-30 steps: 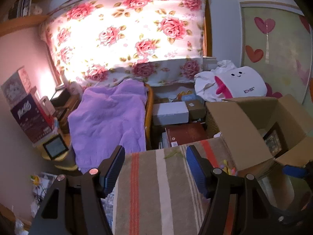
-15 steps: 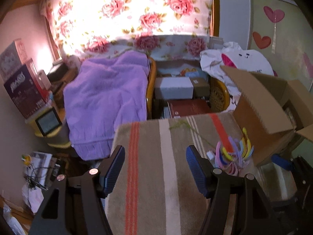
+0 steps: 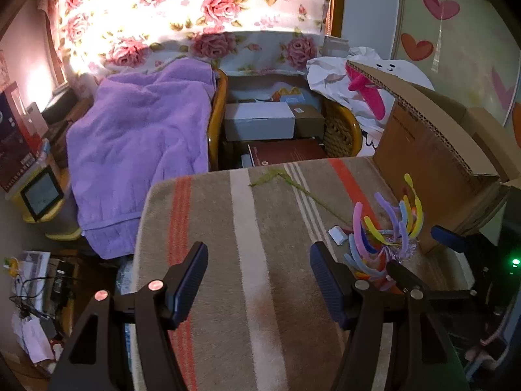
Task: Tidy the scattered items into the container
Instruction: 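Move the right tool to the pipe cleaner bundle and grasp it, then lift the pipe cleaner bundle up off the rug with the right tool, then carry the pipe cleaner bundle over the cardboard box with the right tool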
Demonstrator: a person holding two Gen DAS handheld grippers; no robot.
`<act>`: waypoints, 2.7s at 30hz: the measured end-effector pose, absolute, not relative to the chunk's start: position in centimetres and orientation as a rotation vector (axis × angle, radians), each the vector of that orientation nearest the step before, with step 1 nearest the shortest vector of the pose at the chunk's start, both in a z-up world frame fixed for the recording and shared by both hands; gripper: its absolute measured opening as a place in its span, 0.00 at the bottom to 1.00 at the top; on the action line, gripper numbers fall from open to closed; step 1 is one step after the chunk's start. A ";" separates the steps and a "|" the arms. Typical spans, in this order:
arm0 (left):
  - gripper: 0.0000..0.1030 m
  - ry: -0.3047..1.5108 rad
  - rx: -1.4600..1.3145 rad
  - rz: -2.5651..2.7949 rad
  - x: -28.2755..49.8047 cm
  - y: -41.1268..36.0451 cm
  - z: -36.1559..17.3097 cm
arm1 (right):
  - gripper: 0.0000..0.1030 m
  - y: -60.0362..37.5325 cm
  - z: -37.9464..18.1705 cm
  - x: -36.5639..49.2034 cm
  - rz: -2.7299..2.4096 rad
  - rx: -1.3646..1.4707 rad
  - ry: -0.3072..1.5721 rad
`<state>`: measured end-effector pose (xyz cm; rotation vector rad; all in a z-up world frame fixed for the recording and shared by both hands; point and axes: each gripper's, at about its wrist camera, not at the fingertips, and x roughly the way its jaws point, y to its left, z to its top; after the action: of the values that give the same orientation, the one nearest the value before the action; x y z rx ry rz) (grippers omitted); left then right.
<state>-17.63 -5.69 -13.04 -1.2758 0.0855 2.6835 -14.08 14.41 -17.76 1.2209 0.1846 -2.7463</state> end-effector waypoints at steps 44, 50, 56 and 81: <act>0.67 0.111 -1.359 2.550 -17.9 -5.2 -17.6 | 0.28 15.0 -17.6 -11.9 -2.690 1.183 0.063; 0.67 0.310 -1.347 2.561 -17.4 -3.5 -19.4 | 0.28 14.8 -15.1 -10.4 -2.684 1.142 0.057; 0.67 0.401 -1.239 2.560 -16.5 -1.8 -18.7 | 0.28 14.2 -13.2 -8.6 -2.636 1.163 0.093; 0.67 0.470 -0.793 2.714 -14.2 0.6 -4.9 | 0.29 15.0 2.1 -3.1 -2.654 0.945 0.151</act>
<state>-14.15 0.62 -4.91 -0.7926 0.4703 2.7143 -3.10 14.96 2.09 0.9451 0.1512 -2.6537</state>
